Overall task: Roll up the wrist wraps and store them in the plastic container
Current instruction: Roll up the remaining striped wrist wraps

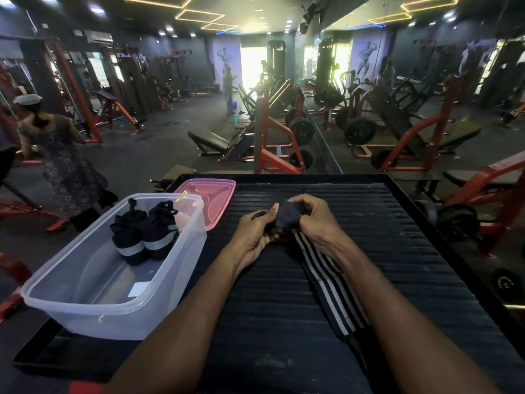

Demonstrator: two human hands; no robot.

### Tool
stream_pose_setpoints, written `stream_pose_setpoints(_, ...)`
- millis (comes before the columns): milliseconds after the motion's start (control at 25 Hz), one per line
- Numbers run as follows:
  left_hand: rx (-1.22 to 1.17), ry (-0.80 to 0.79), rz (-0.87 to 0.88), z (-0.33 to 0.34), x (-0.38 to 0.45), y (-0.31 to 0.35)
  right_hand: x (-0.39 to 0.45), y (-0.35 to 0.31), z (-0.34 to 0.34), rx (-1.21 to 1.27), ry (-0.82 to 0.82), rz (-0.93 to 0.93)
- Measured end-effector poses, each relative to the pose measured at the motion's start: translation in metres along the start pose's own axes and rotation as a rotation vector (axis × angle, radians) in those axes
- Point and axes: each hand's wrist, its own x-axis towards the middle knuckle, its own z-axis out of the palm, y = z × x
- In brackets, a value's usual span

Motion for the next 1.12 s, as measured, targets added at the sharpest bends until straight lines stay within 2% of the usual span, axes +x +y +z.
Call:
stream_pose_setpoints(80,0.009,0.023,0.024,0.000,0.000,-0.001,0.001,0.000,0.000,-0.020,0.010,0.014)
stream_pose_setpoints(280,0.110,0.048,0.159,-0.004,0.002,-0.001,0.003,0.001,0.001,0.121,-0.012,0.236)
stream_pose_setpoints(480,0.210,0.064,0.220,-0.003,-0.001,-0.001,-0.003,-0.006,-0.002,0.304,-0.170,0.404)
stream_pose_setpoints(720,0.331,0.079,0.301,-0.003,-0.001,-0.003,-0.002,-0.001,-0.004,0.251,-0.146,0.314)
stream_pose_setpoints(880,0.528,0.086,0.414,-0.005,0.000,-0.005,0.001,0.006,-0.003,0.169,-0.113,0.319)
stream_pose_setpoints(1120,0.714,0.126,0.497,-0.008,0.002,-0.004,-0.002,-0.001,-0.005,0.301,-0.175,0.290)
